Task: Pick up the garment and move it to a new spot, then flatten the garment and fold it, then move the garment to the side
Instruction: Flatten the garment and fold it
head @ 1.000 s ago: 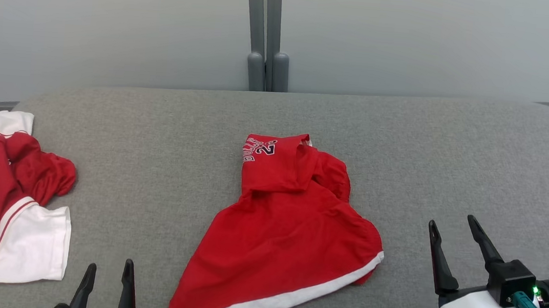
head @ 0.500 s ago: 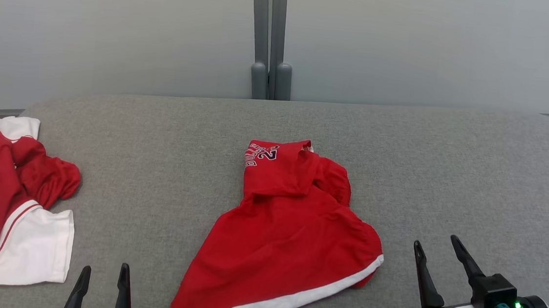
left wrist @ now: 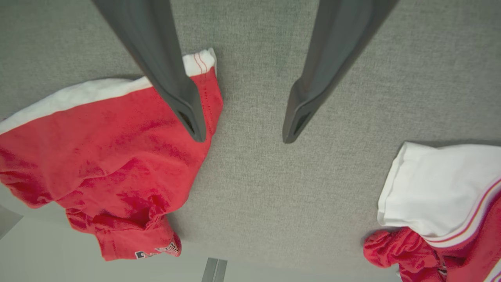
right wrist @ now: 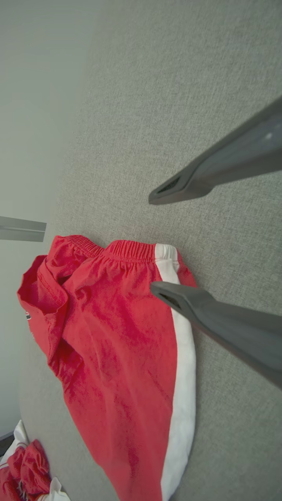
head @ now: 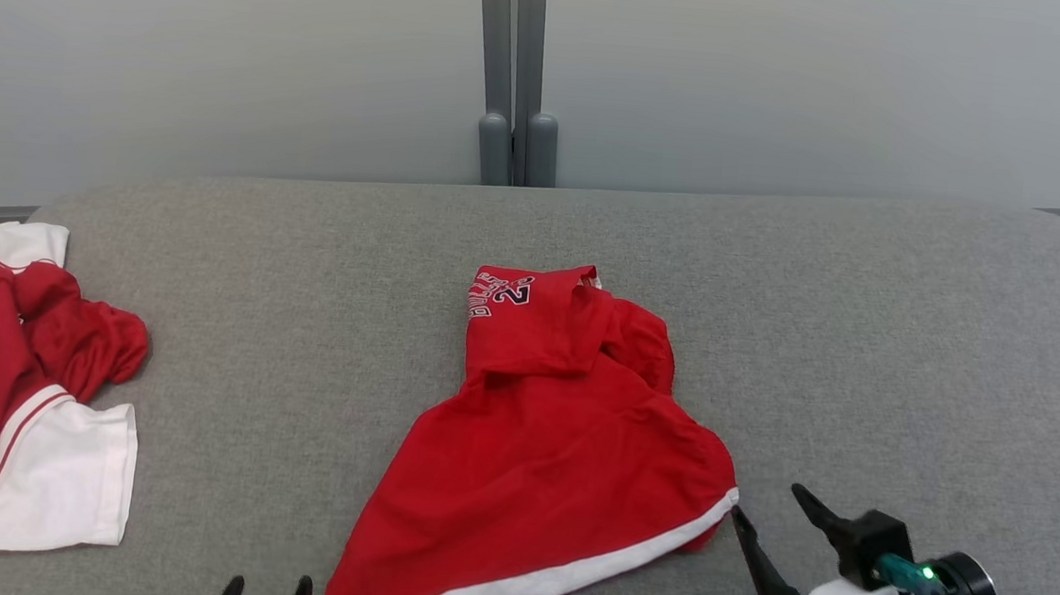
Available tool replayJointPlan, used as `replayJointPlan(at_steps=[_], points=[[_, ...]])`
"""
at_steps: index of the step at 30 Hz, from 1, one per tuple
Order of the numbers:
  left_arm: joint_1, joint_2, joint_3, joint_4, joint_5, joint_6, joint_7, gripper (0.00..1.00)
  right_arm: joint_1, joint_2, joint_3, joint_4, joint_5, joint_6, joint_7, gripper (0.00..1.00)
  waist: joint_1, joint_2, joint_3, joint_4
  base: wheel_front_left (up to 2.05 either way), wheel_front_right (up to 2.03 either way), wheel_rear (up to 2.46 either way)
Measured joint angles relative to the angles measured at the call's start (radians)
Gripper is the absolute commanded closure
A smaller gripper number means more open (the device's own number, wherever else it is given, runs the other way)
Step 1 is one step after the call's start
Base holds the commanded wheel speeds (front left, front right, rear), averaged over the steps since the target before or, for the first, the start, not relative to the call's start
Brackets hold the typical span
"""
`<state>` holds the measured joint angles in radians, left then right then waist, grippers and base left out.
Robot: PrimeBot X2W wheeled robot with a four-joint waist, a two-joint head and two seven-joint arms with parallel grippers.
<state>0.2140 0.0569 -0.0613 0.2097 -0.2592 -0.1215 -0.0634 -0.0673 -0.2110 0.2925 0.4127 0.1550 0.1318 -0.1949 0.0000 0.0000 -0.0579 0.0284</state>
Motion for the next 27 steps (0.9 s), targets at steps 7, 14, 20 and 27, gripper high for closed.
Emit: replayJointPlan(at_steps=[7, 14, 20, 27], points=[[0.012, 0.003, -0.044, -0.072, -0.08, 0.007, 0.308, 0.0, -0.184, -0.164, 0.316, 0.058, 0.209, 0.0, 0.219, 0.0, 0.0, 0.0, 0.019, 0.014, 0.0, 0.0, 0.0], [0.012, 0.004, -0.074, -0.1, -0.113, 0.006, 0.386, 0.0, -0.291, -0.251, 0.486, 0.066, 0.32, 0.0, 0.286, 0.0, 0.0, 0.0, 0.039, 0.033, 0.0, 0.0, 0.0], [-0.015, 0.003, -0.105, -0.08, -0.134, 0.001, 0.412, 0.0, -0.362, -0.282, 0.581, 0.091, 0.366, 0.0, 0.289, 0.0, 0.0, 0.0, 0.061, 0.039, 0.0, 0.0, 0.0], [-0.073, 0.004, -0.122, -0.005, -0.129, 0.007, 0.41, 0.0, -0.421, -0.298, 0.66, 0.125, 0.414, 0.0, 0.271, 0.0, 0.0, 0.0, 0.095, 0.05, 0.0, 0.0, 0.0]])
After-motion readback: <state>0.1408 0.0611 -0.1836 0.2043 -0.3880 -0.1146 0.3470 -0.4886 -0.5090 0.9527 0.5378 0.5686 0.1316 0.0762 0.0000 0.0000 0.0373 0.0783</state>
